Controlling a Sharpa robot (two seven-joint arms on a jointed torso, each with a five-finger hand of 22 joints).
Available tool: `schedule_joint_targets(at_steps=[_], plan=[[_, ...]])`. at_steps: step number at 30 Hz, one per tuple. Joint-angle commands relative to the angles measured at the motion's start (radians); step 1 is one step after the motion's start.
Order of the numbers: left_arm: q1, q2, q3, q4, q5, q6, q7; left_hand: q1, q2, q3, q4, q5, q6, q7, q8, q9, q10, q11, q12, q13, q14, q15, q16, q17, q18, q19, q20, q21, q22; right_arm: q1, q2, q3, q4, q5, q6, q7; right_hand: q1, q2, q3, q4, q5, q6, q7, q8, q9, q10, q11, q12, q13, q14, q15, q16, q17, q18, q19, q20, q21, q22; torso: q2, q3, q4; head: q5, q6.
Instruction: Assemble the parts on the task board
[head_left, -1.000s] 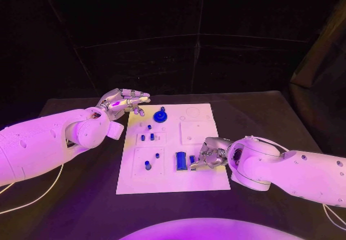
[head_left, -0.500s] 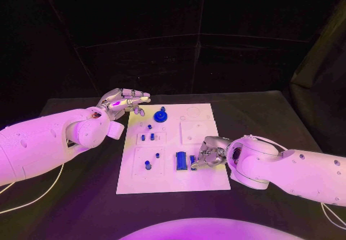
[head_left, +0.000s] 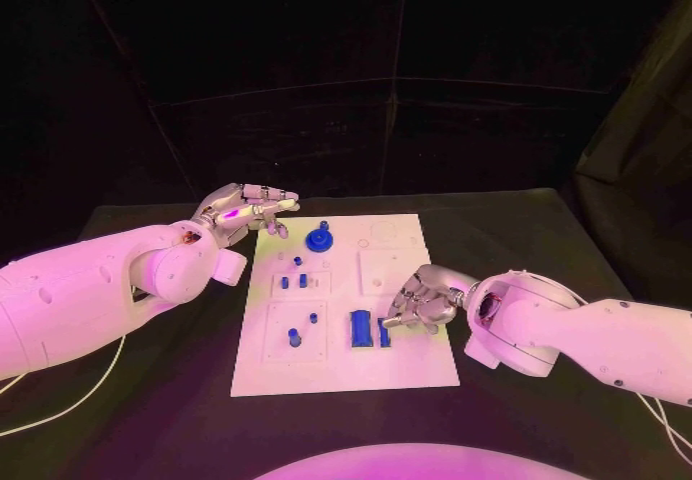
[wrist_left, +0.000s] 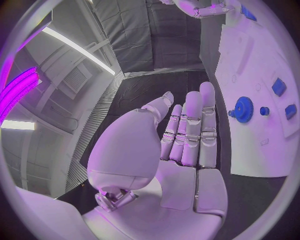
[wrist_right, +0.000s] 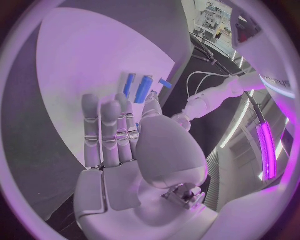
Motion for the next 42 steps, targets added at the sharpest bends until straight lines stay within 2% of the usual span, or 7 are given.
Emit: schedule_joint_targets(at_steps=[1, 10, 24, 25, 38, 41, 42], plan=[[0.001, 0.003, 0.001, -0.003, 0.007, 0.007, 0.049, -0.020, -0.003, -0.018, 0.006, 0.000, -0.003, -0.007, 0.013, 0.001, -0.003, -0.006, 0.010, 0.000, -0.039, -0.001, -0.046, -0.024, 0.005, -0.035, 0.002, -0.035, -0.021, 0.024, 0.004, 0.003, -0.049, 0.346, -0.047, 0.320, 0.071, 0.024, 0.017, -0.039, 0.011, -0.031, 0.029, -0.021, -0.014, -0.073, 0.033, -0.122, -0.124, -0.095, 0.044, -0.204, -0.116, 0.006, -0.064, 0.030, -0.150, -0.104, -0.020, -0.0063, -0.0009, -0.003, 0.011], [-0.006, 0.028, 0.001, -0.061, 0.085, -0.002, 0.131, -0.021, 0.006, -0.037, 0.027, 0.001, 0.012, -0.018, -0.008, -0.004, 0.062, 0.007, -0.067, -0.006, -0.189, 0.062, -0.518, -0.228, 0.003, -0.284, 0.078, -0.337, -0.232, 0.067, 0.110, 0.005, -0.309, 0.703, 0.012, 0.611, 0.134, 0.057, 0.049, -0.150, 0.003, -0.113, 0.044, -0.041, -0.126, -0.124, 0.095, -0.282, -0.457, -0.286, 0.147, -0.596, -0.422, 0.011, -0.179, 0.149, -0.536, -0.359, -0.067, -0.0195, -0.0114, -0.001, 0.060], [-0.035, 0.113, 0.002, -0.187, 0.158, -0.082, 0.194, -0.010, 0.018, -0.064, 0.031, 0.001, 0.017, -0.030, -0.084, -0.004, 0.088, 0.035, -0.225, -0.006, -0.176, 0.102, -0.773, -0.336, 0.009, -0.335, 0.123, -0.461, -0.371, 0.072, 0.288, 0.022, -0.605, 0.830, 0.058, 0.731, 0.036, 0.076, 0.063, -0.229, -0.020, -0.099, 0.058, -0.039, -0.221, -0.114, 0.103, -0.286, -0.637, -0.217, 0.151, -0.674, -0.591, 0.012, -0.063, 0.147, -0.672, -0.479, -0.091, -0.0158, -0.0134, 0.007, 0.129], [-0.034, 0.105, 0.000, -0.177, 0.112, -0.041, 0.138, -0.417, 0.073, -0.134, 0.001, -0.054, -0.271, -0.077, -0.116, -0.069, -0.214, -0.021, -0.267, -0.068, -0.469, 0.054, -0.828, -0.368, -0.053, -0.568, 0.039, -0.495, -0.440, 0.071, 0.274, 0.021, -0.584, 0.755, 0.025, 0.654, -0.384, 0.037, 0.135, -0.211, -0.057, -0.377, -0.004, -0.102, -0.251, -0.434, 0.051, -0.352, -0.715, -0.547, 0.109, -0.735, -0.615, -0.052, -0.348, 0.073, -0.742, -0.532, -0.087, -0.0183, -0.0151, 0.007, 0.119], [-0.083, 0.075, 0.038, -0.039, 0.088, -0.258, 0.167, -0.799, 0.073, -0.210, 0.001, -0.054, -0.546, -0.131, -0.200, -0.069, -0.501, -0.067, -0.378, -0.068, -0.748, -0.048, -0.887, -0.449, -0.091, -0.797, -0.035, -0.586, -0.511, 0.044, 0.237, 0.032, -0.425, 0.879, -0.192, 0.708, -0.790, -0.055, 0.200, -0.211, -0.149, -0.633, -0.052, -0.102, -0.328, -0.723, -0.062, -0.352, -0.715, -0.850, 0.019, -0.735, -0.686, -0.079, -0.603, 0.007, -0.813, -0.587, -0.106, 0.0126, 0.0025, 0.063, 0.154], [-0.105, 0.062, 0.054, 0.021, 0.078, -0.353, 0.179, -0.860, 0.073, -0.220, 0.001, -0.054, -0.589, -0.203, -0.200, -0.069, -0.546, -0.138, -0.378, -0.068, -0.793, -0.048, -0.896, -0.449, -0.091, -0.833, -0.047, -0.586, -0.521, 0.033, 0.221, 0.036, -0.357, 0.931, -0.285, 0.731, -0.863, -0.055, 0.213, -0.211, -0.149, -0.681, -0.062, -0.102, -0.328, -0.777, -0.062, -0.352, -0.715, -0.906, 0.019, -0.735, -0.686, -0.090, -0.651, -0.005, -0.825, -0.666, -0.106, 0.0127, 0.0025, 0.063, 0.154], [-0.112, 0.057, 0.060, 0.041, 0.074, -0.385, 0.183, -0.879, 0.073, -0.224, 0.001, -0.054, -0.603, -0.203, -0.200, -0.069, -0.561, -0.138, -0.378, -0.068, -0.807, -0.048, -0.968, -0.449, -0.098, -0.844, -0.051, -0.586, -0.525, 0.030, 0.216, 0.038, -0.337, 0.947, -0.312, 0.738, -0.882, -0.055, 0.215, -0.211, -0.149, -0.693, -0.133, -0.102, -0.328, -0.791, -0.062, -0.352, -0.715, -0.921, 0.019, -0.735, -0.686, -0.091, -0.663, -0.008, -0.828, -0.666, -0.106, 0.0127, 0.0025, 0.063, 0.154]])
